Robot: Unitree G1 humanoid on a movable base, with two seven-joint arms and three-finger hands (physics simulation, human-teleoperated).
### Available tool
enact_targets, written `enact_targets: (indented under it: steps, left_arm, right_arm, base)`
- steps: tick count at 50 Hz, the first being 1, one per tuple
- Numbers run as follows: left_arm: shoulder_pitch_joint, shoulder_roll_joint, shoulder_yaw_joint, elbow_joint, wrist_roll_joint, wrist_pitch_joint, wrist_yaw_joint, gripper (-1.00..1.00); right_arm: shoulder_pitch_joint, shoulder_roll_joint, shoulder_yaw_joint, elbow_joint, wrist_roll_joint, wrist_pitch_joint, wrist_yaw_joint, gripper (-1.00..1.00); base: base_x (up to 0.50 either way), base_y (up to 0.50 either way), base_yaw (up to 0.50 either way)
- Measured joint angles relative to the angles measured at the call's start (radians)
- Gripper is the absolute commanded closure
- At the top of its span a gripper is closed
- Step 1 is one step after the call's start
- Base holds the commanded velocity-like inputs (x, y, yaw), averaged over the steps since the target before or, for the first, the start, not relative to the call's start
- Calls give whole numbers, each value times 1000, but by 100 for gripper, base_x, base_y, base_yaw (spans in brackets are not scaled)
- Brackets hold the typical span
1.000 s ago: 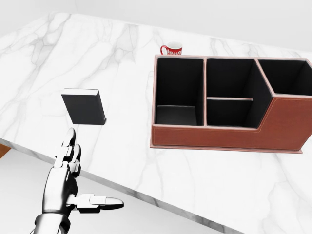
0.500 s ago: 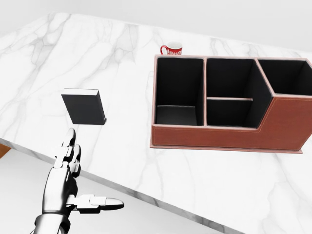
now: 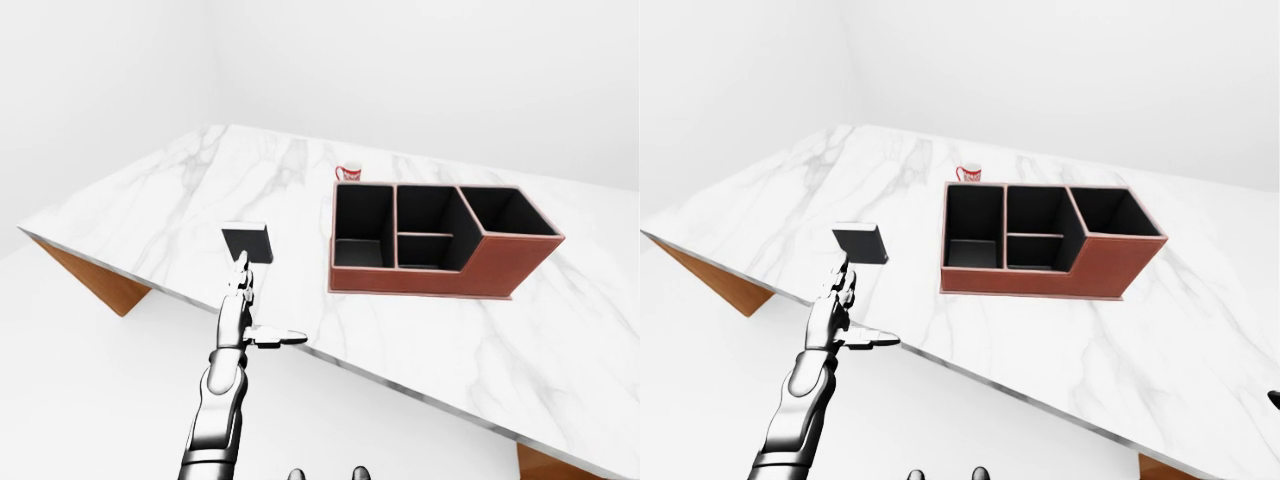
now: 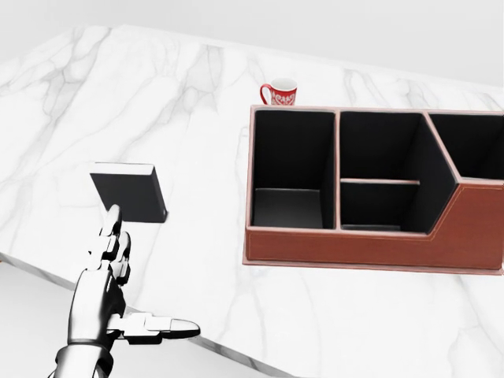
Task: Pick up the book and place it in the left compartment of the caddy.
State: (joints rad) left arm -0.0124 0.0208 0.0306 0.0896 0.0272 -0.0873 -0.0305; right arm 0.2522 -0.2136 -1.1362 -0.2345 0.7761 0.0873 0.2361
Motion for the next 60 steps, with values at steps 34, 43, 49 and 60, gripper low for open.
enact_targets:
  steps: [34,43,49,60]
  left_arm:
    - [1,0,-1,4,2,0,1,-100]
    - [0,0,-1,7,1,0,0,-100]
    - [4,-1,-2,-3,-4,0,-7,-100]
    - [9,-2,-4,-14,-7,0,-12,-100]
  right_arm:
    - [-1,-1,5,9,1,0,1,-100]
    - [-1,-1,5,6,2,0,0,-100]
    - [-1,-1,3,4,1,0,1,-100]
    - [-1,0,3,2,0,0,3,-100]
  base:
    - [17,8,0]
    - [18,8,0]
    - [17,8,0]
    - [17,8,0]
